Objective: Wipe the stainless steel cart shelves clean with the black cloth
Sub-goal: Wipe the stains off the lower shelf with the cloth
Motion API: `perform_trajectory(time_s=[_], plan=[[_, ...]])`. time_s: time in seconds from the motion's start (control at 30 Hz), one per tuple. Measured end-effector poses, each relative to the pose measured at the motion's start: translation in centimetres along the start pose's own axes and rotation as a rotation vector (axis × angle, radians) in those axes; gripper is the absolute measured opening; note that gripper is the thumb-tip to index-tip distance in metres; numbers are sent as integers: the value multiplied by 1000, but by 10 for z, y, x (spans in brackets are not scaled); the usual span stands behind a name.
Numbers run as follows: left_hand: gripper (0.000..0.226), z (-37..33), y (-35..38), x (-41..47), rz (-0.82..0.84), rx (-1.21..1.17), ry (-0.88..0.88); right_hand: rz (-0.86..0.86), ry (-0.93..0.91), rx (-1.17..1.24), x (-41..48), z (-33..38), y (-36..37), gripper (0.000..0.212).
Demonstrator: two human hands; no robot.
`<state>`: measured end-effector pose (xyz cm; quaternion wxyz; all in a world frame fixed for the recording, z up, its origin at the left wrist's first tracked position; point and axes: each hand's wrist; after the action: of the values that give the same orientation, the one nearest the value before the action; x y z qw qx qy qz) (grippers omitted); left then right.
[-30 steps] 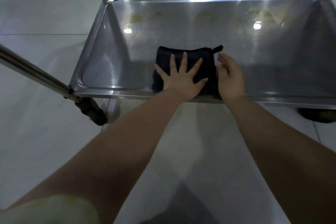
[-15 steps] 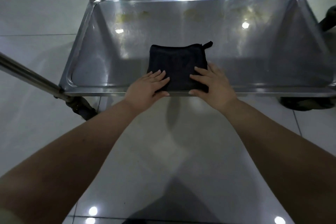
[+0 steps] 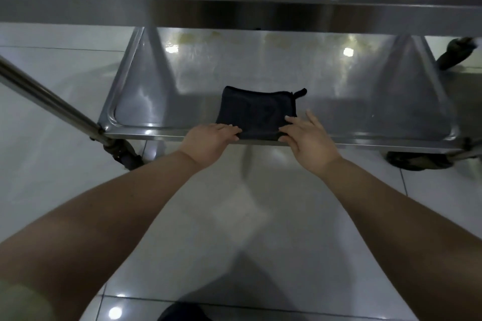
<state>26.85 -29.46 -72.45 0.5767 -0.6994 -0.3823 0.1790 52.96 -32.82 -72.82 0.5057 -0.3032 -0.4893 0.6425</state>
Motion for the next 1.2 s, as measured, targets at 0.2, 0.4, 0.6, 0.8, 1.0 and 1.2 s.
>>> perform_trajectory(time_s=[0.2, 0.4, 0.6, 0.8, 1.0, 1.2], plan=[[27, -5, -53, 0, 31, -64, -197, 130, 107, 238, 19, 36, -46, 22], [29, -2, -116, -27, 57, 35, -347, 325, 96, 450, 46, 87, -72, 4], [40, -4, -228, -58, 285, 12, -376, 461, 39, 478, 74, 158, -120, 22], [40, -32, -382, -53, 214, 224, -279, 424, 157, 493, 79, 244, -237, 14], [40, -73, -540, -78, 130, 216, -386, 439, 2, 439, 98, 340, -391, 12], [41, -118, -707, -95, 78, 20, -697, 381, -116, 477, 131, 438, -543, 11]])
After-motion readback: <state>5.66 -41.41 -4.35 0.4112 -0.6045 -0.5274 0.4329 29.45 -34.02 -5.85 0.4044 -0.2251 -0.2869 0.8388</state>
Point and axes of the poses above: each hand's wrist, its own x-axis towards the middle knuckle, its own y-axis out of the palm, z = x × y, and after that the axes turned 1 degree about z, right-handed
